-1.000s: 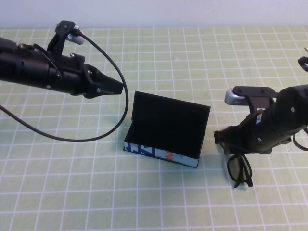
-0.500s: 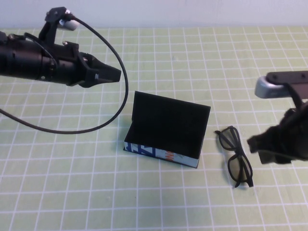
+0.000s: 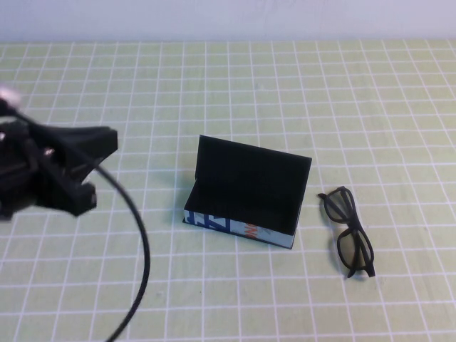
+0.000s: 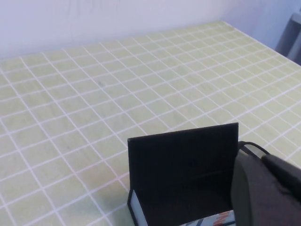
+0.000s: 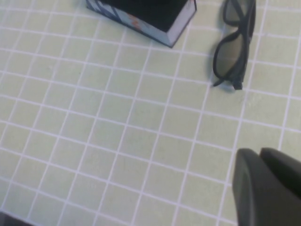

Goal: Take glasses out of glasses case

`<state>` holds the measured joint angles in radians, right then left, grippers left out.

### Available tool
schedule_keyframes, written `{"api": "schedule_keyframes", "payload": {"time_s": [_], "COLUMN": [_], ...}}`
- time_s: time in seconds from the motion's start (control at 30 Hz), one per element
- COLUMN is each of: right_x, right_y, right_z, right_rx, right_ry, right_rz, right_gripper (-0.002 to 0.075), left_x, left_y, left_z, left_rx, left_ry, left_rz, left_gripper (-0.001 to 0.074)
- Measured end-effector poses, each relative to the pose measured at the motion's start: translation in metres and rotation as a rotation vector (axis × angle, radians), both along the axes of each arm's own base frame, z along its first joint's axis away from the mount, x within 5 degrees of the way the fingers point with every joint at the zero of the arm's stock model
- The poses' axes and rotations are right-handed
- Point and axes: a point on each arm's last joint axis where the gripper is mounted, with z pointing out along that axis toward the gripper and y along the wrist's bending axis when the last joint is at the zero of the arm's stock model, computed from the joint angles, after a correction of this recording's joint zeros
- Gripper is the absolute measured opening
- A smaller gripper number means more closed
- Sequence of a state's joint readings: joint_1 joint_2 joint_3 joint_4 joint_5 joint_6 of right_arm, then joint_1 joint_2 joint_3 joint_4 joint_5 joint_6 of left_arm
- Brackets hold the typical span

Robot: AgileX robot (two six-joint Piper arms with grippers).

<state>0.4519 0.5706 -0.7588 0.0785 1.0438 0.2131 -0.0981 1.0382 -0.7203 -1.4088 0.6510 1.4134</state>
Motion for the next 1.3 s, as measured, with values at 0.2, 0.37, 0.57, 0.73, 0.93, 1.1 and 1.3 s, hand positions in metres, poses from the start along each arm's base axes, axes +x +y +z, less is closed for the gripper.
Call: {"api": "schedule_keyframes", "payload": {"time_s": [0.2,0.37,0.57,0.73,0.93,1.1,1.3], "right_x": [-0.014,-0.002,0.014,0.021,0.021,0.021,0.021], "right_y": [-0.007,-0.003,0.000,-0.001,-0.001,-0.001,-0.001], "right_z": [-0.007,-0.014,-0.030,-0.042,-0.041,-0.041,-0.041], "right_rx": [0.026,0.065,0.146,0.187,0.198,0.199,0.199], "right_ry": [-0.134,-0.327,-0.533,-0.635,-0.656,-0.660,-0.660], "right_rz": [0.025,0.036,-0.027,-0.073,-0.080,-0.082,-0.082], "right_gripper": [-0.0013,-0.0015,-0.0016,-0.0016,-0.0016,-0.0016,-0.0016], "left_x": [-0.063,-0.101,-0.122,-0.124,-0.123,-0.123,-0.123], "left_y": [0.015,0.026,0.037,0.050,0.059,0.059,0.059], "left_z": [-0.028,-0.061,-0.098,-0.132,-0.139,-0.140,-0.140], "left_rx": [0.007,-0.001,-0.022,0.026,0.051,0.048,0.048], "left_ry": [-0.114,-0.168,-0.192,-0.114,-0.086,-0.083,-0.083], "left_rz": [0.114,0.202,0.326,0.464,0.564,0.565,0.565], "left_gripper": [-0.0004,-0.0004,-0.0004,-0.0004,-0.0004,-0.0004,-0.0004]}}
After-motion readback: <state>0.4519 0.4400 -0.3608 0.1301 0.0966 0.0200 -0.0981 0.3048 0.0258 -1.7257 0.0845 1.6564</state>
